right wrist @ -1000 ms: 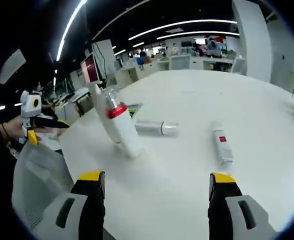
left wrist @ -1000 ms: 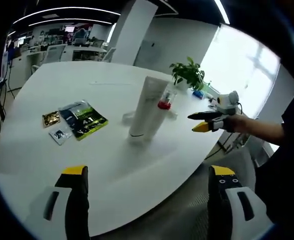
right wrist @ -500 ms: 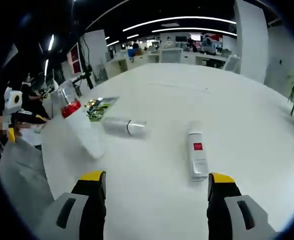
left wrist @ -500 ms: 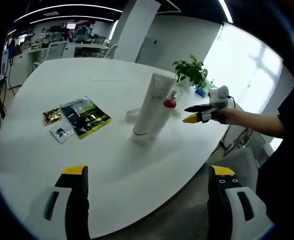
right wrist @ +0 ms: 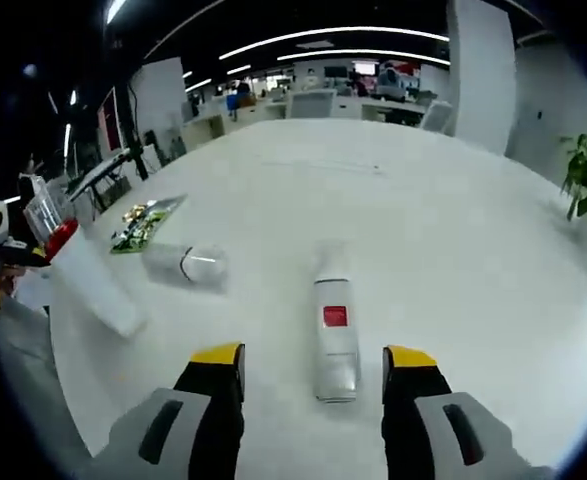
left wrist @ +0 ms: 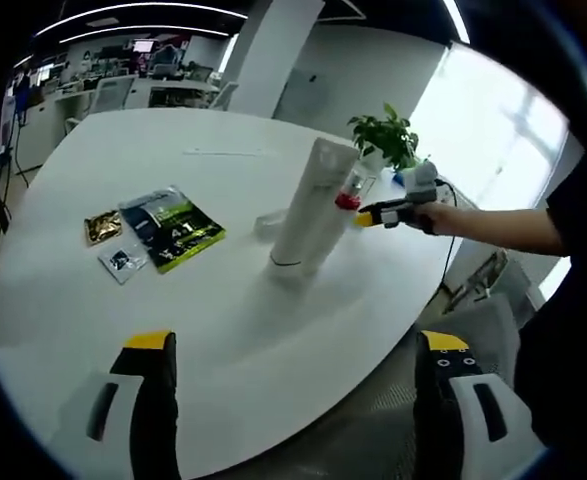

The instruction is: Arrange the skincare products in the storage area until every visible bottle or jar stands upright without overlapping.

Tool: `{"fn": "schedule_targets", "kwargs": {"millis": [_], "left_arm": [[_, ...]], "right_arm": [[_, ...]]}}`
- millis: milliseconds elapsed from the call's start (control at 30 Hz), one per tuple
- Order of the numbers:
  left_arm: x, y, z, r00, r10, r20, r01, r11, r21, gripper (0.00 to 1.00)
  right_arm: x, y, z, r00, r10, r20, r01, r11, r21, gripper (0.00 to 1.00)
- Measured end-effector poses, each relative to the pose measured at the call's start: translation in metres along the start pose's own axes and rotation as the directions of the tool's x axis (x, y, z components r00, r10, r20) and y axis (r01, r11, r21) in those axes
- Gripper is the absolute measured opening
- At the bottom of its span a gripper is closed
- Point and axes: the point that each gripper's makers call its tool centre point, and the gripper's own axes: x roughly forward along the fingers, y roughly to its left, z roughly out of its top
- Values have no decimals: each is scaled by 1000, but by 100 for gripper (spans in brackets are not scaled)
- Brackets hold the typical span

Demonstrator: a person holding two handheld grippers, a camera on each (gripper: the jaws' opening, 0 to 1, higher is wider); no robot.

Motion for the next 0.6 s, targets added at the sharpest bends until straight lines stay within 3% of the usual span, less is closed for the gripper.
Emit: {"fn": "schedule_targets", "kwargs": {"millis": [67,433,600], "left_arm": [[1,0,1,1000,-1,0,1,1000,-4,92],[5,0,1,1000,-7,-4,7,1000,-8,91],[5,0,1,1000,-5,-4,5,1000,-12,91]], "right_arm": [[5,-2,0,1000,-7,-8,7,1000,-27,43],[14,-4,-1,999,-25,-36,23,998,-50,38],[17,-3,-1,998,-30,-57,25,996,-85,29]]}}
